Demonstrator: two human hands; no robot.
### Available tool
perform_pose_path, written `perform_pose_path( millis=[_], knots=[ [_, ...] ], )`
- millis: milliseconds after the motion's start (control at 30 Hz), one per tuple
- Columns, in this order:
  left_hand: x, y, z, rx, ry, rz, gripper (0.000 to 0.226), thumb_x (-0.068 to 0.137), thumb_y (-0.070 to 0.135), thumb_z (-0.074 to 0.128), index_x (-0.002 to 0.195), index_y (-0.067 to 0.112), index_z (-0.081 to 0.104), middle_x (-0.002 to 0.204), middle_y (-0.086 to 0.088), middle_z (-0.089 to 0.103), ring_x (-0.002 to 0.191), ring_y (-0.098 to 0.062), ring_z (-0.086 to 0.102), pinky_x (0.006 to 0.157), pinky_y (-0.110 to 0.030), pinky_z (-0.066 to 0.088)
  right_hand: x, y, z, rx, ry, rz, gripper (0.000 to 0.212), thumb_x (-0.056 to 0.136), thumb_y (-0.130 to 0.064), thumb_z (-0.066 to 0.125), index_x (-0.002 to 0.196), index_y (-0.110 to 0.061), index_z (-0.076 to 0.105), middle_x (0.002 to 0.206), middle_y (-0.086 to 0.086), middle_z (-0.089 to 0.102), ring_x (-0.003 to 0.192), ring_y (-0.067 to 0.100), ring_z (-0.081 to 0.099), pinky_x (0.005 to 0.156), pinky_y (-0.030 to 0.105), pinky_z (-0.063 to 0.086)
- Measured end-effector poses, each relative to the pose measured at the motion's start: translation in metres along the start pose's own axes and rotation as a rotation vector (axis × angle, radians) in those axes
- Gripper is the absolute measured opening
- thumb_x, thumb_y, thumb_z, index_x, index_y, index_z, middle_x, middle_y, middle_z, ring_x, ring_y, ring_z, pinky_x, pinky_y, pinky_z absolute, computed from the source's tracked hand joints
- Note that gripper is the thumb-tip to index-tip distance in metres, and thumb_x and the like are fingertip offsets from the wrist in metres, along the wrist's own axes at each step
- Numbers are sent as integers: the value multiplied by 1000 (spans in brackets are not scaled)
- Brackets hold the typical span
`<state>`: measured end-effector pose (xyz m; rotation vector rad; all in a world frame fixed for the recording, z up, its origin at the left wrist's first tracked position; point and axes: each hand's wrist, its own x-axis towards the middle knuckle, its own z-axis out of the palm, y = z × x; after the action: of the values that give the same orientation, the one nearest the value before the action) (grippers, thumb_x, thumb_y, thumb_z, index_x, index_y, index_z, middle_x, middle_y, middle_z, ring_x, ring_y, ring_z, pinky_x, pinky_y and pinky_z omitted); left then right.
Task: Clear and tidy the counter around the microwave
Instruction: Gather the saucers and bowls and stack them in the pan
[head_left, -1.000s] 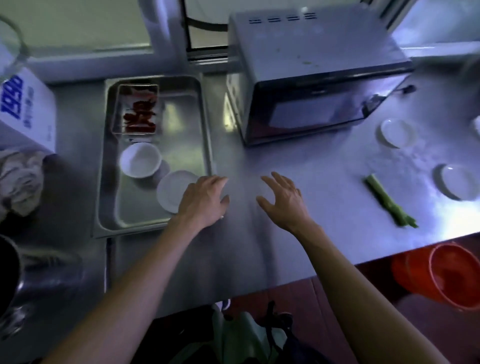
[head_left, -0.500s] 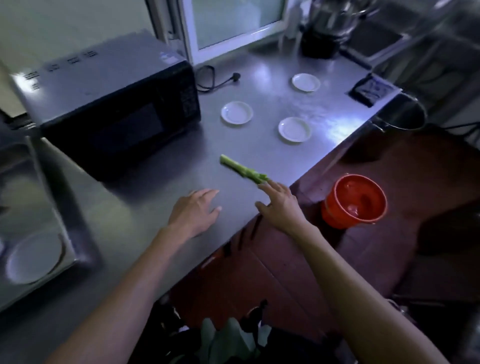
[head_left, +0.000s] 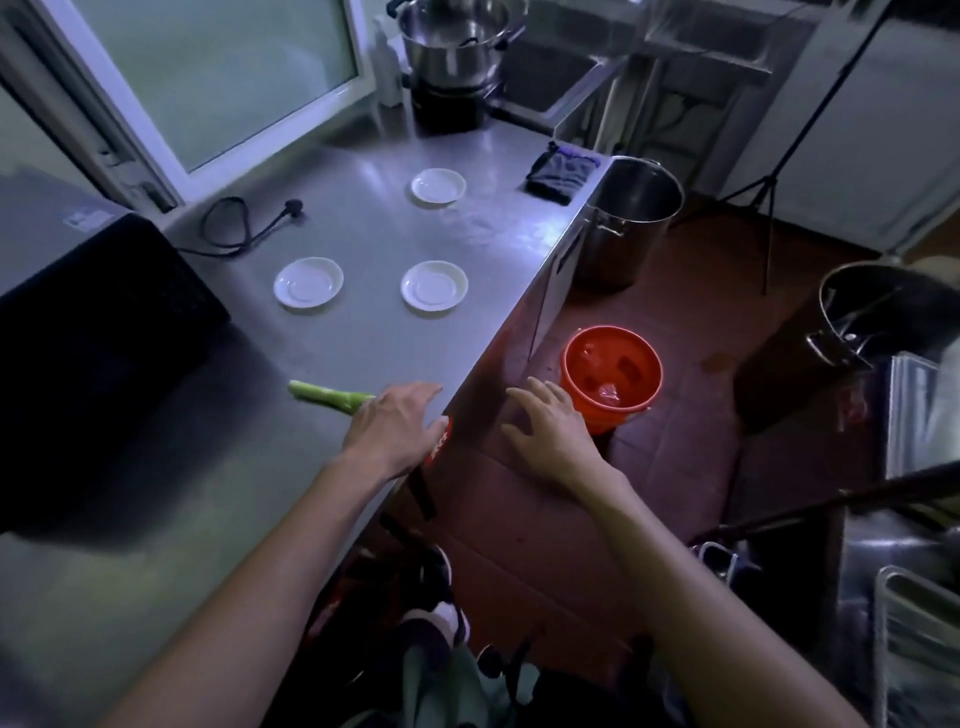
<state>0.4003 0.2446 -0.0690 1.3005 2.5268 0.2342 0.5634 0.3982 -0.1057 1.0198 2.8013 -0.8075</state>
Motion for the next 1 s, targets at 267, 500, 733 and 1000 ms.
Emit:
perform_pose_path(
  millis=[267, 500, 733, 1000],
  knots=[
    [84, -19, 11, -44, -60, -14, 53, 97, 45, 52, 146, 27, 44, 149, 4, 47, 135, -20, 44, 106, -39, 38, 82, 12, -6, -65, -42, 10, 62, 95, -41, 58, 152, -27, 37, 164, 4, 24, 152, 26, 13, 117, 50, 28],
    [168, -67, -5, -141, -68, -101, 54, 98, 44, 49, 148, 26, 42, 152, 3, 44, 135, -22, 43, 107, -37, 37, 190, -12, -14, -152, -125, -27, 65, 93, -42, 60, 152, -28, 35, 162, 4, 26, 151, 27, 13, 114, 54, 32],
    [214, -111, -16, -172, -61, -171, 53, 97, 44, 49, 147, 26, 43, 151, 3, 45, 135, -22, 43, 107, -37, 37, 267, -52, -8, -247, -177, -51, 79, 88, -54, 61, 154, -29, 26, 164, 4, 20, 151, 26, 14, 114, 51, 27],
    [251, -139, -4, -214, -69, -306, 52, 98, 43, 49, 146, 24, 43, 150, 4, 45, 136, -20, 41, 110, -38, 36, 342, -65, 17, -353, -272, -151, 88, 82, -62, 61, 153, -32, 20, 166, 3, 9, 151, 28, 9, 113, 49, 27]
  ],
)
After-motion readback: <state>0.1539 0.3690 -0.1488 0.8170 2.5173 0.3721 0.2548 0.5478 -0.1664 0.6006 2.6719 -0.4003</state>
